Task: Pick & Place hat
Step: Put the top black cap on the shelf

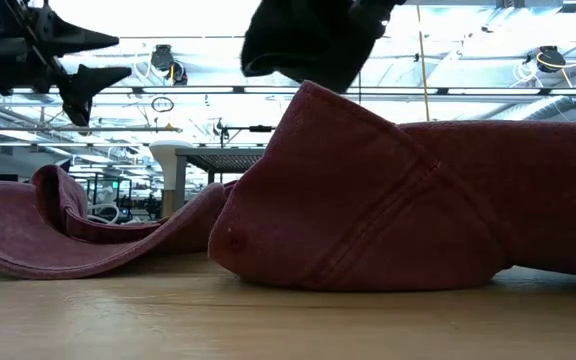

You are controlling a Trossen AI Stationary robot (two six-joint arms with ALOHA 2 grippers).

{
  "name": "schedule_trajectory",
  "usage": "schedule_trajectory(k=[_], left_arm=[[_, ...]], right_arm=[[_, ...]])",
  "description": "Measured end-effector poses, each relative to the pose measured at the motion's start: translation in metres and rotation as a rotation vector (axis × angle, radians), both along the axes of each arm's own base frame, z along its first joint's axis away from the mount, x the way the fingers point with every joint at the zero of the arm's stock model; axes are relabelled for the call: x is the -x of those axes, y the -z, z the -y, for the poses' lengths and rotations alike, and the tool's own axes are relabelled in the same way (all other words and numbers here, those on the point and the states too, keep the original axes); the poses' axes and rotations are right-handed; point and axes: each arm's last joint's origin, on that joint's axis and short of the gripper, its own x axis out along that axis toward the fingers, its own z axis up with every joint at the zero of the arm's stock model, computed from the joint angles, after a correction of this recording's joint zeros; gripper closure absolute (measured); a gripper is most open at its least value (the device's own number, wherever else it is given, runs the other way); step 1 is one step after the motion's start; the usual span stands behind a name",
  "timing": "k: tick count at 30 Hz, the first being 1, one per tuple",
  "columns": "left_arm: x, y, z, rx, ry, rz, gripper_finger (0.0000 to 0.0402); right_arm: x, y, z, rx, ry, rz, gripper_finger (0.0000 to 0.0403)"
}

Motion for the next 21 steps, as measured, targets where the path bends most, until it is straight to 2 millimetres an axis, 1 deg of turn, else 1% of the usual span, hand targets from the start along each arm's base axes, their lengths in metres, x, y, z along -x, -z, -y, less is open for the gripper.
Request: schedule_trajectory(k=[6, 11, 13, 16, 21], left_arm=[[0.003, -0.011, -0.001, 0.146, 0.022, 0.133, 0.0188], [0.007, -0.020, -0.001, 0.212, 0.047, 0.244, 0.0188], [0.008, -0.024, -0.001, 0.212, 0.047, 0.244, 0.0188], [0.010, -0.037, -0.001, 0.177, 0.033, 0.227, 0.0188], [0.011, -0.070, -0.001, 0.042, -0.018, 0.149, 0.0188]], right_arm=[[-0.020, 0.007, -0.010, 0.032, -0.033, 0.001, 0.0395], [-0.029, 0.007, -0.016, 0.076, -0.056, -0.012, 0.0395], [-0.031, 0.004, -0.018, 0.092, -0.063, -0.007, 0.0395], [-0.031, -0.001, -0.018, 0.113, -0.063, -0.001, 0.0395], [-0.029, -0.009, -0.018, 0.137, -0.064, 0.015, 0.0395]])
